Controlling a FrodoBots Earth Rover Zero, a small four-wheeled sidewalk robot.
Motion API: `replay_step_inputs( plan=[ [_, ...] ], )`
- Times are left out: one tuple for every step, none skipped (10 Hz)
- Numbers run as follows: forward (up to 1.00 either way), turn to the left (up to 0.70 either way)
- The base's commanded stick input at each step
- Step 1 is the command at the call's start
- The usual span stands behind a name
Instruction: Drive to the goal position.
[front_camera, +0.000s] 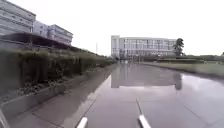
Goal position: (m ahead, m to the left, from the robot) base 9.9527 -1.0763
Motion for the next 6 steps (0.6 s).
replay_step_inputs(
  plan=[
    [0.70, 0.00],
    [0.70, 0.00],
    [0.70, 0.00],
    [0.70, 0.00],
    [0.70, 0.00],
    [0.70, 0.00]
  ],
)
